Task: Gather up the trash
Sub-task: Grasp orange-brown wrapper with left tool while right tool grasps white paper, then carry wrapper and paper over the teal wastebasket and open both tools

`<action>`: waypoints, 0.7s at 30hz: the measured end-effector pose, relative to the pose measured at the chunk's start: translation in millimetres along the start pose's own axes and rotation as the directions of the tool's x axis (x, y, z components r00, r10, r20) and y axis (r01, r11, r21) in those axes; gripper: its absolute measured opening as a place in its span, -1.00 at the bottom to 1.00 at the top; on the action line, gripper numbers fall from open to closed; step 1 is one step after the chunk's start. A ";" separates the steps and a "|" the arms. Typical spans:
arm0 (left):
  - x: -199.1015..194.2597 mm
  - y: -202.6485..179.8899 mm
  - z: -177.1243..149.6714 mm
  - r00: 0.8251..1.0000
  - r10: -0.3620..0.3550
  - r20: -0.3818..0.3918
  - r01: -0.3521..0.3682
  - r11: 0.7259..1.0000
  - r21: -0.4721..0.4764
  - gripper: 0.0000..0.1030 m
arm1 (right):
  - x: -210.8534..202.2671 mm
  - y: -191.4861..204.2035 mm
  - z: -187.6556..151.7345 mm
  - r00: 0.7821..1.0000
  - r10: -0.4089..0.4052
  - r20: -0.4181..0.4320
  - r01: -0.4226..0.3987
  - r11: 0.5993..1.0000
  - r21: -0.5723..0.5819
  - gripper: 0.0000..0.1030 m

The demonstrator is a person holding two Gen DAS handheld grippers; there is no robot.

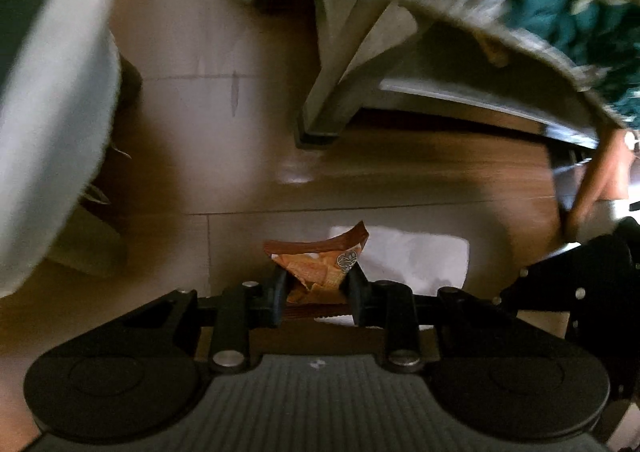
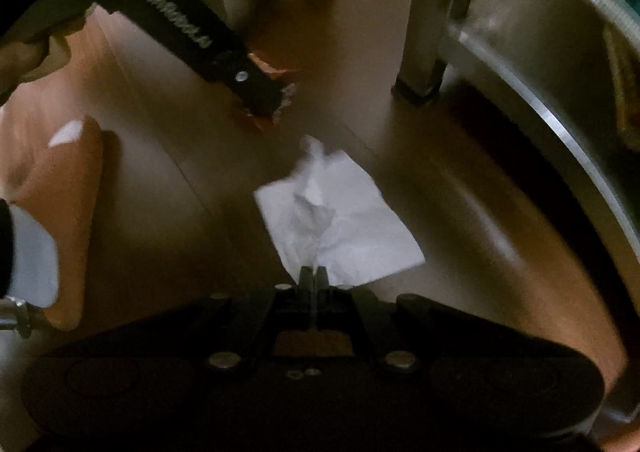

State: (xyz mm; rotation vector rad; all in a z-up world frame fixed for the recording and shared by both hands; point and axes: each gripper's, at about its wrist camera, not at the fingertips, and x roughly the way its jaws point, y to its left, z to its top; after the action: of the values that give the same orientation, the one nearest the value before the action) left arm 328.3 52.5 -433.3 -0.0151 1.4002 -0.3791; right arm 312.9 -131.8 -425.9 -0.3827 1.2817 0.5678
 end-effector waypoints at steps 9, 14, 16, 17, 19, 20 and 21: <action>-112.0 -16.9 -0.5 0.995 0.051 0.091 -0.051 0.999 0.005 -0.42 | -111.3 16.2 10.3 0.991 -0.045 0.126 0.033 0.995 0.093 -1.00; -183.1 -36.6 -3.9 0.979 0.104 0.173 -0.110 0.994 0.027 -0.42 | -185.7 35.4 13.9 0.970 -0.068 0.233 0.045 0.994 0.100 -1.00; -211.2 -42.8 -7.2 0.971 0.119 0.209 -0.125 0.992 0.013 -0.42 | -213.5 42.6 16.5 0.959 -0.072 0.274 0.045 0.994 0.104 -1.00; -226.4 -45.6 -9.4 0.965 0.124 0.229 -0.127 0.992 0.000 -0.42 | -229.3 47.9 17.4 0.952 -0.076 0.298 0.047 0.993 0.104 -1.00; -252.4 -50.1 -14.1 0.955 0.133 0.266 -0.130 0.991 -0.029 -0.42 | -260.1 52.6 21.1 0.939 -0.072 0.335 0.039 0.994 0.102 -1.00; -269.2 -50.8 -18.5 0.949 0.134 0.285 -0.127 0.991 -0.041 -0.42 | -274.5 58.5 22.0 0.932 -0.071 0.356 0.040 0.995 0.092 -1.00; -281.7 -52.4 -21.1 0.944 0.134 0.302 -0.124 0.991 -0.051 -0.42 | -285.3 64.3 23.9 0.925 -0.073 0.373 0.047 0.996 0.079 -1.00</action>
State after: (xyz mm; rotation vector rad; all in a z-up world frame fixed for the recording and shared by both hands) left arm 261.1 83.2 -155.6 -0.0070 1.0936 -0.2333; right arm 242.6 -118.8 -141.3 -0.2399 0.9133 0.5145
